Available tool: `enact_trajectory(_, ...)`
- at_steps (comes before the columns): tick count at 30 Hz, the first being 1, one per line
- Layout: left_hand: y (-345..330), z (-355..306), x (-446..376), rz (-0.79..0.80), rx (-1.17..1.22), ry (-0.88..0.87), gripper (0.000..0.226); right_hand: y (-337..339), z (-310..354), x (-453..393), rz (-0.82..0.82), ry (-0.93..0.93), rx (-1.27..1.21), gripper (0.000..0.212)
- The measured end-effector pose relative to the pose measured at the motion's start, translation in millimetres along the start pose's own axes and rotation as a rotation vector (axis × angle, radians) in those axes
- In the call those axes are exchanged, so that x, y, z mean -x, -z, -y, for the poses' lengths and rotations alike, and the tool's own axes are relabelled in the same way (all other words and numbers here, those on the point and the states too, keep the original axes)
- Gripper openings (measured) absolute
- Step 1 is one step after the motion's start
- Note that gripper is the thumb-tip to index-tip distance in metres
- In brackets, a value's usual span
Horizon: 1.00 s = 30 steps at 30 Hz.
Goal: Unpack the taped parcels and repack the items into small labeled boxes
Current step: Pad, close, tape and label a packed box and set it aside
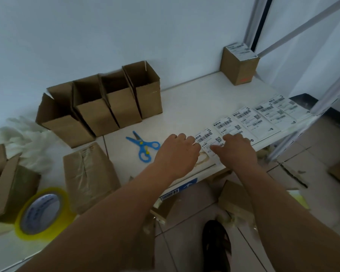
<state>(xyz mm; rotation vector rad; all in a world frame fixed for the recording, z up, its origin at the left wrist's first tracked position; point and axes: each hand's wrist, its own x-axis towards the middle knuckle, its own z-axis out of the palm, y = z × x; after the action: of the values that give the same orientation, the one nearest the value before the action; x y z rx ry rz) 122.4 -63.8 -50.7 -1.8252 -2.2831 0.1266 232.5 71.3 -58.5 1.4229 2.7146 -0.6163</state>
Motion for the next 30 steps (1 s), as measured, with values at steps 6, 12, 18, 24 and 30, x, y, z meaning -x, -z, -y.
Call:
enact_trajectory(6,-17.1,-2.6,-15.9,0.04,0.029,0.029,0.032,-10.9,0.1,-17.0,0.009,-0.063,0.069,0.065)
enact_trajectory(12,-24.4,-4.3,-16.7,0.077,0.074,0.086,0.031,-14.2,-1.4,-24.9,0.017,-0.082,0.02,0.068)
enact_trajectory(18,-15.2,1.3,-7.0,0.095,0.072,0.146,0.034,-8.7,-1.6,-23.2,0.022,-0.088,-0.058,0.052)
enact_trajectory(24,-1.9,10.1,12.2,0.084,0.092,0.21,0.036,4.5,-0.9,-14.9,0.016,-0.03,-0.298,0.019)
enact_trajectory(30,28.7,23.3,47.9,0.017,0.001,0.21,0.034,19.7,20.7,10.0,0.038,0.089,-0.54,0.025)
